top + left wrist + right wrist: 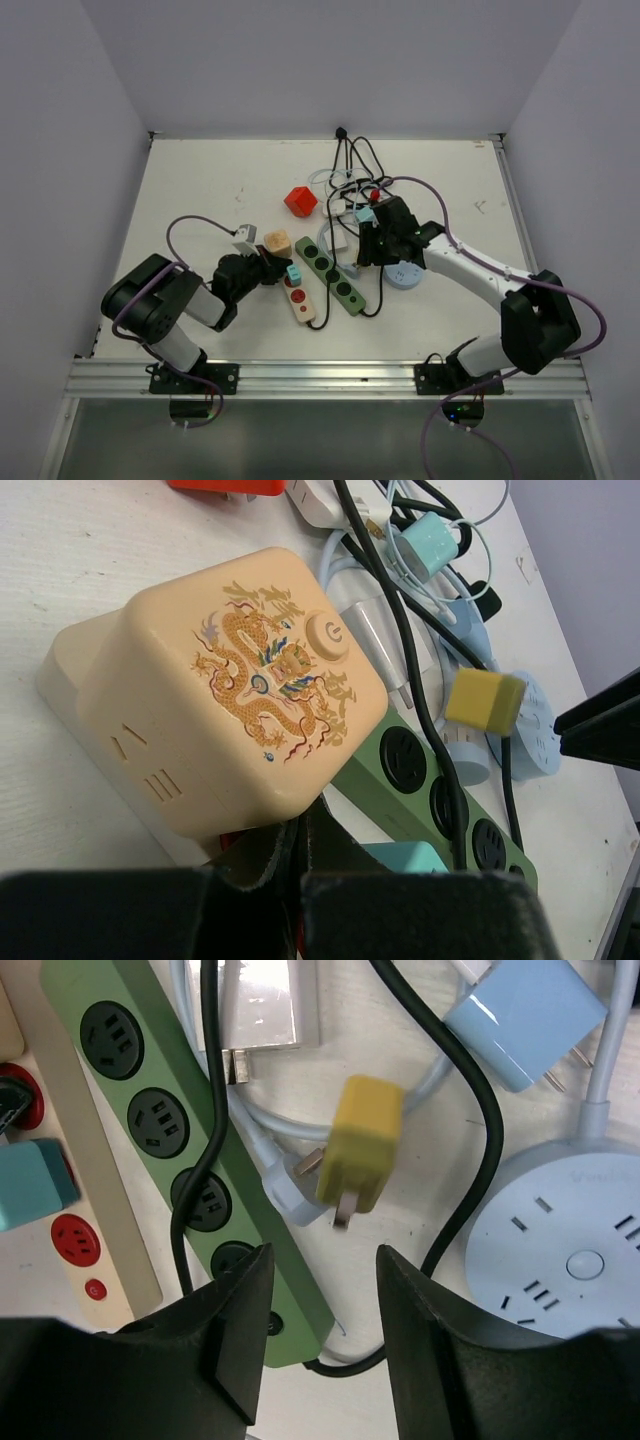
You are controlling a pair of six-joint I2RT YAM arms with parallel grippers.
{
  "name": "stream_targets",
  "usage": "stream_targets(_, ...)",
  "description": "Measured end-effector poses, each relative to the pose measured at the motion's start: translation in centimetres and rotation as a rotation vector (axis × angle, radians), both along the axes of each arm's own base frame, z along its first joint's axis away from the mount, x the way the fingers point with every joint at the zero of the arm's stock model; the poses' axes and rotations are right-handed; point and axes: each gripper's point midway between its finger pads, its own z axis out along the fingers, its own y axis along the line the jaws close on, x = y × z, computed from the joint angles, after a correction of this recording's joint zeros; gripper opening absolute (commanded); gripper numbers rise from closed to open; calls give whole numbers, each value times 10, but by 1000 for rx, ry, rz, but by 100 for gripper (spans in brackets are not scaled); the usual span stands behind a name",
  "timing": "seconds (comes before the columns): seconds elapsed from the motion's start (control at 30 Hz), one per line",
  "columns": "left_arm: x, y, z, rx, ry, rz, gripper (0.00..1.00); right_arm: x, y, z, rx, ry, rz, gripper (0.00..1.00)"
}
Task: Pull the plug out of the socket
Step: Place the plug at the center of the board.
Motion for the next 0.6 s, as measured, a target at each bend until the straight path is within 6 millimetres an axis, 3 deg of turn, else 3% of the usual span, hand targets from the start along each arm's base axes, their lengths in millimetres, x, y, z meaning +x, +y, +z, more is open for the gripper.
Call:
stream_targets(0.3,0,1,2,23,-8,-10,2,5,3,-4,18,3,34,55)
stream_targets(0.47,-1,-2,2,51,-4,-25,2,2,15,23,79,-77,88,55)
stream_targets(0.6,-1,-2,3,76,2,-33,2,-17,53,47,116,-167,216,56)
